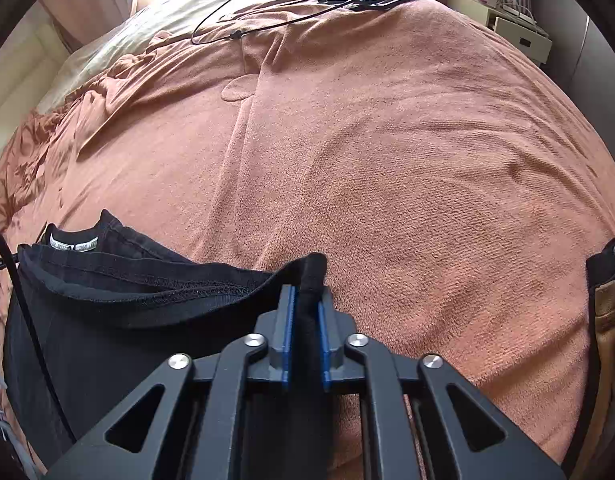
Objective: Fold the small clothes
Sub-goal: 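Grasp the folded edge with the left gripper while the right gripper grasps it too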
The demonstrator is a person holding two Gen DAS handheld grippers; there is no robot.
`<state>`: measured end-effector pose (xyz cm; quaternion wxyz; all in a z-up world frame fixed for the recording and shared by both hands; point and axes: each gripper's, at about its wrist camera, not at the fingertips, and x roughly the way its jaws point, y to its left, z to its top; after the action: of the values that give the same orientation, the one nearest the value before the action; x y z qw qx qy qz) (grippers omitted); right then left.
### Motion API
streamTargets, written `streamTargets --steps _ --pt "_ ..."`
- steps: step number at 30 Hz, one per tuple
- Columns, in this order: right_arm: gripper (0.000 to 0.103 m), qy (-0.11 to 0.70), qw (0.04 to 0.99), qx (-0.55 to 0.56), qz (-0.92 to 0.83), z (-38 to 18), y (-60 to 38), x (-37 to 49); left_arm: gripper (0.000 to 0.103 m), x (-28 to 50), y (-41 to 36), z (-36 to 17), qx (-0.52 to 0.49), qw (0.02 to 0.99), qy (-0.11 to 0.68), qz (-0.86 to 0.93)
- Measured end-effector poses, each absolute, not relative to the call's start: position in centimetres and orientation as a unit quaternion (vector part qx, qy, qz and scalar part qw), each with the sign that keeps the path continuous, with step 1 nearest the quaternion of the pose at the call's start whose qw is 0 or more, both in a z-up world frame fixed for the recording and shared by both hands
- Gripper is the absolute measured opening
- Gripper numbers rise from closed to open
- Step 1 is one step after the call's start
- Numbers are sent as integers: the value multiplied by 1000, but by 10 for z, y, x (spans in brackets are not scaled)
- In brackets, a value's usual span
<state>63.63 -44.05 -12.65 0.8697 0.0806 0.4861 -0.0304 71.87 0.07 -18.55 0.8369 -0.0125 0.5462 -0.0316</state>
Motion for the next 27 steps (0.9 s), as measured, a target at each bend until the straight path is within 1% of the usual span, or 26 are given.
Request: streamTargets --steps 11,18,22,27 --pt "2 428 900 68 -41 -76 -427 594 1 697 26 -137 -60 866 496 -25" --pt "1 410 909 43 -62 -51 -407 580 1 694 28 -115 -55 876 479 -18" --pt "1 406 911 41 -68 -48 -406 588 1 699 29 -114 -53 877 478 -11" --pt "1 418 905 37 -74 -64 -407 609 1 713 24 -132 -32 875 483 -3"
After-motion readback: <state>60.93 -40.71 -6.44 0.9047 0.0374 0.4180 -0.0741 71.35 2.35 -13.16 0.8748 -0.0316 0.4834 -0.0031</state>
